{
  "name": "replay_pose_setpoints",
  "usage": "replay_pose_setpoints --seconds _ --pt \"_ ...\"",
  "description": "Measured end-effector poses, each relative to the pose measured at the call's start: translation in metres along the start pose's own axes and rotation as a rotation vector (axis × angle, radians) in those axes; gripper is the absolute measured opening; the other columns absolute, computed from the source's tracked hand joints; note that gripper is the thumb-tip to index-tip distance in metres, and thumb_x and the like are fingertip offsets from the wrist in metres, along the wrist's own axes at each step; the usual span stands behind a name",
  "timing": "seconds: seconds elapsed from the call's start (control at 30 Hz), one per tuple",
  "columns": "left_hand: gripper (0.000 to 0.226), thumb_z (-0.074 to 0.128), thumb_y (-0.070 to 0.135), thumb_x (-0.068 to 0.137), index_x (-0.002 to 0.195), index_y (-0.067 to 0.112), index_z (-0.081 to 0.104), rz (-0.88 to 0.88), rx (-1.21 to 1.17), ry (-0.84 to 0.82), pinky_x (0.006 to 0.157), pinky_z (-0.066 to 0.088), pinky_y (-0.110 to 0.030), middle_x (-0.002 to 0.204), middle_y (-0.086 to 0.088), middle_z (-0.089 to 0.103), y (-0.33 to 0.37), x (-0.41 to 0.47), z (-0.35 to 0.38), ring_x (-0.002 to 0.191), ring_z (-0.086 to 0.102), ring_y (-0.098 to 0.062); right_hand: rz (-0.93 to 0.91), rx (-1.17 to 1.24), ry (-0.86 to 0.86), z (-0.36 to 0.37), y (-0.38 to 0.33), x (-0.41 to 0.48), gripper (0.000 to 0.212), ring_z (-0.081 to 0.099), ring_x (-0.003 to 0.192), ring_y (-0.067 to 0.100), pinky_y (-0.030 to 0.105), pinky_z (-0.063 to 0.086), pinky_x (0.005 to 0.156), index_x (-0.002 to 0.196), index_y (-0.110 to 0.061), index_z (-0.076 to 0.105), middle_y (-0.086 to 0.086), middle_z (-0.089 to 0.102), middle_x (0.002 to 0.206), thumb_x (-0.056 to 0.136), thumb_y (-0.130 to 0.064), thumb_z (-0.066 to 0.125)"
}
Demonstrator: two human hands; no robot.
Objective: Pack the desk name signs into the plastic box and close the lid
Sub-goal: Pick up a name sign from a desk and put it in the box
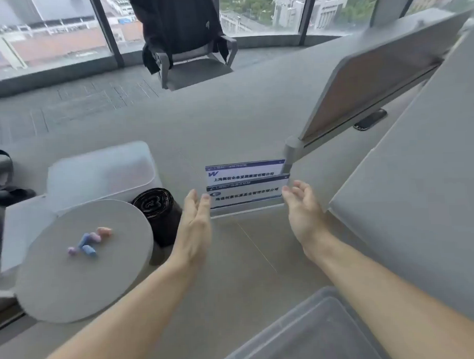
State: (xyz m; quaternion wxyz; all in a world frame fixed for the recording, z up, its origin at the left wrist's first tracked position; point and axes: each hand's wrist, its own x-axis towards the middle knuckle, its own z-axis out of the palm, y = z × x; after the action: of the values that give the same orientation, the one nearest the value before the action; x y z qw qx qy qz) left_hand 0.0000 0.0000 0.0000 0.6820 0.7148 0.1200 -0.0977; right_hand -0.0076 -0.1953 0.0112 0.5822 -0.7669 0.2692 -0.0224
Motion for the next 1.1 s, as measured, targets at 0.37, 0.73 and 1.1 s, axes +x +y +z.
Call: replay_pose_setpoints --seconds 0.37,0.73,1.1 --pt "0.041 0.034 0.044 0.109 0.135 0.024 0.058 0.038 0.025 0.108 0.099 0.028 -0.02 0.121 0.022 0.06 -0.046 0.057 0.028 0.119 0.048 -0.002 0.065 0.114 0.016 0.035 0.047 0.074 0.052 0.054 0.121 0.013 0.034 0.038 0.107 0.125 -0.03 0.057 -0.012 0.062 0.127 0.099 -0.062 0.025" --pt "0.03 0.036 0.031 0.11 0.12 0.026 0.065 0.103 0.04 0.186 0.093 0.044 -0.024 0.111 0.013 0.071 -0.031 0.033 0.03 0.107 0.062 -0.005 0.022 0.205 0.017 0.033 0.022 0.031 0.044 0.055 0.112 0.005 0.032 0.038 0.104 0.132 -0.031 0.054 -0.018 0.06 0.118 0.103 -0.054 0.03" --pt "0.017 0.053 0.019 0.104 0.098 0.026 0.067 0.331 0.258 0.125 0.082 0.052 -0.023 0.094 0.012 0.073 0.106 -0.067 -0.021 0.091 0.068 -0.006 -0.15 -0.022 0.014 -0.048 -0.085 -0.077 0.019 0.059 0.096 0.014 0.035 0.044 0.074 0.117 -0.02 0.052 0.001 0.063 0.116 0.106 -0.028 0.039"
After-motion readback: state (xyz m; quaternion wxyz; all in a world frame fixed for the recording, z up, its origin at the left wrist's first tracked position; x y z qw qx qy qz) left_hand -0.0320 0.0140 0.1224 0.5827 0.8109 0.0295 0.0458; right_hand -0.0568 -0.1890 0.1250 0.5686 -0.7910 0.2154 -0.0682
